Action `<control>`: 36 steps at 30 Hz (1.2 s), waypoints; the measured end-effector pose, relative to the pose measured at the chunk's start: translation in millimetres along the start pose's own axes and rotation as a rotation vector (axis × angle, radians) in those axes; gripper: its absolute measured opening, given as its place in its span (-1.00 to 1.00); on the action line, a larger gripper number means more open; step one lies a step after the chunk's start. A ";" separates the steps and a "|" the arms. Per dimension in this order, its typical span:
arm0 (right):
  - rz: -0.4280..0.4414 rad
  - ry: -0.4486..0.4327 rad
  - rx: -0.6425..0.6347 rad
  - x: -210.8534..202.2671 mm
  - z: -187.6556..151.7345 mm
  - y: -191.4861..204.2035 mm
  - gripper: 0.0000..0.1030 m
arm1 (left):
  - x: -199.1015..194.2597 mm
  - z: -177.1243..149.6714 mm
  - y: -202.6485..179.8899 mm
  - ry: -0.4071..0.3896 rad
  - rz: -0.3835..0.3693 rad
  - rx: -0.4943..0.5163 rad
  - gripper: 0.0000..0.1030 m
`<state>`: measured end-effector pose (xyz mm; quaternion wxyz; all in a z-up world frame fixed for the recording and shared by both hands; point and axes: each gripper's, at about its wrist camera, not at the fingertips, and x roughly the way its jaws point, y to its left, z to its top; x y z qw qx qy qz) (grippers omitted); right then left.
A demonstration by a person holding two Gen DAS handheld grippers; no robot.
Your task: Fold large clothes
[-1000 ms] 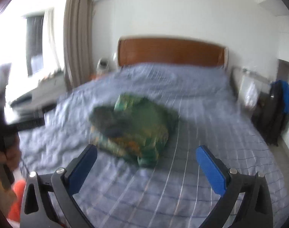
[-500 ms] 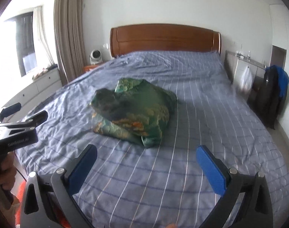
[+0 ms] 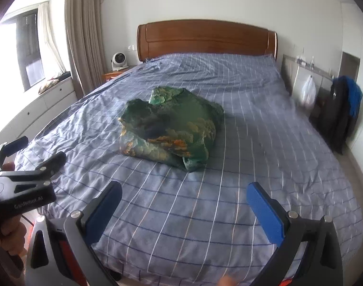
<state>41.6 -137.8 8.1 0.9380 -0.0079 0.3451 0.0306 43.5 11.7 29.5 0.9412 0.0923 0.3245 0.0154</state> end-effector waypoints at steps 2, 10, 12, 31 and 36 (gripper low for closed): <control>-0.016 0.018 0.007 2.6 -1.5 0.0 1.00 | -1.0 -1.1 -0.2 0.007 -0.017 -0.009 1.00; -0.117 0.060 -0.030 7.7 -7.2 8.3 1.00 | 9.7 -4.5 -7.5 0.060 -0.016 -0.015 1.00; -0.149 0.064 -0.036 7.7 -8.2 9.2 1.00 | 11.3 -5.3 -9.4 0.071 -0.018 -0.016 1.00; -0.165 0.090 -0.033 8.4 -14.2 12.3 1.00 | 16.4 -11.9 -8.7 0.078 -0.017 -0.003 1.00; -0.163 0.091 -0.032 8.9 -14.9 13.0 1.00 | 10.9 -13.4 -10.9 0.051 -0.036 0.003 1.00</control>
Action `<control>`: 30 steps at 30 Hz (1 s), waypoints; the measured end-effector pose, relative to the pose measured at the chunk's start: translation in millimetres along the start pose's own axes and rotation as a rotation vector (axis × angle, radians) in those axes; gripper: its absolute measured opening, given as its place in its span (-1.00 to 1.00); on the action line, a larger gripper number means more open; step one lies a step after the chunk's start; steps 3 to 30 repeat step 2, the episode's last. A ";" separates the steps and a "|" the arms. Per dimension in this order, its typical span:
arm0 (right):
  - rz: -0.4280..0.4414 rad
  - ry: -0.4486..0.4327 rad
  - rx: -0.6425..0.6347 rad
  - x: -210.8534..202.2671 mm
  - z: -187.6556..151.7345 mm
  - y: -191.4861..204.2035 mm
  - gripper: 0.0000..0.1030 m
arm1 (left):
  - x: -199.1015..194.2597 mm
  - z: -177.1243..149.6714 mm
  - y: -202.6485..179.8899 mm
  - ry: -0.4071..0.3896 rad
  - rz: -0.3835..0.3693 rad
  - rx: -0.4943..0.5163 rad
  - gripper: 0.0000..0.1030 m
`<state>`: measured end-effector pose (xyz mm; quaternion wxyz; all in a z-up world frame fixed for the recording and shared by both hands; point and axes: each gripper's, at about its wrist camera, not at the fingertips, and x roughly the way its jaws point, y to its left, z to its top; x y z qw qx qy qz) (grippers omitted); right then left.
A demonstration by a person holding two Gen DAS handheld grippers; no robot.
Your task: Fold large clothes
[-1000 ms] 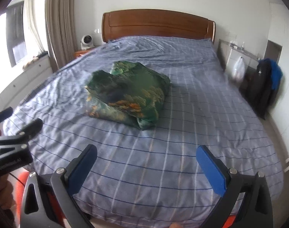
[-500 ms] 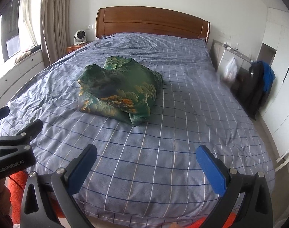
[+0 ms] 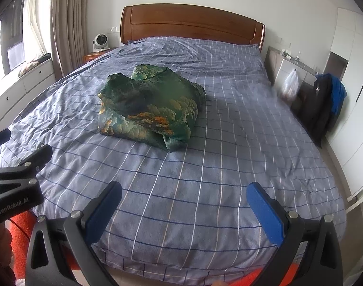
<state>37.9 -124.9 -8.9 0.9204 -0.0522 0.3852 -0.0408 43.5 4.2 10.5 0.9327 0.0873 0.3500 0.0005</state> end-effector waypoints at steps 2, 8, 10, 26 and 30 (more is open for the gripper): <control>0.001 0.000 0.002 -0.3 -0.5 0.4 1.00 | -2.1 0.5 -2.0 -0.012 0.010 0.010 1.00; 0.001 0.000 0.002 -0.3 -0.5 0.4 1.00 | -2.1 0.5 -2.0 -0.012 0.010 0.010 1.00; 0.001 0.000 0.002 -0.3 -0.5 0.4 1.00 | -2.1 0.5 -2.0 -0.012 0.010 0.010 1.00; 0.001 0.000 0.002 -0.3 -0.5 0.4 1.00 | -2.1 0.5 -2.0 -0.012 0.010 0.010 1.00; 0.001 0.000 0.002 -0.3 -0.5 0.4 1.00 | -2.1 0.5 -2.0 -0.012 0.010 0.010 1.00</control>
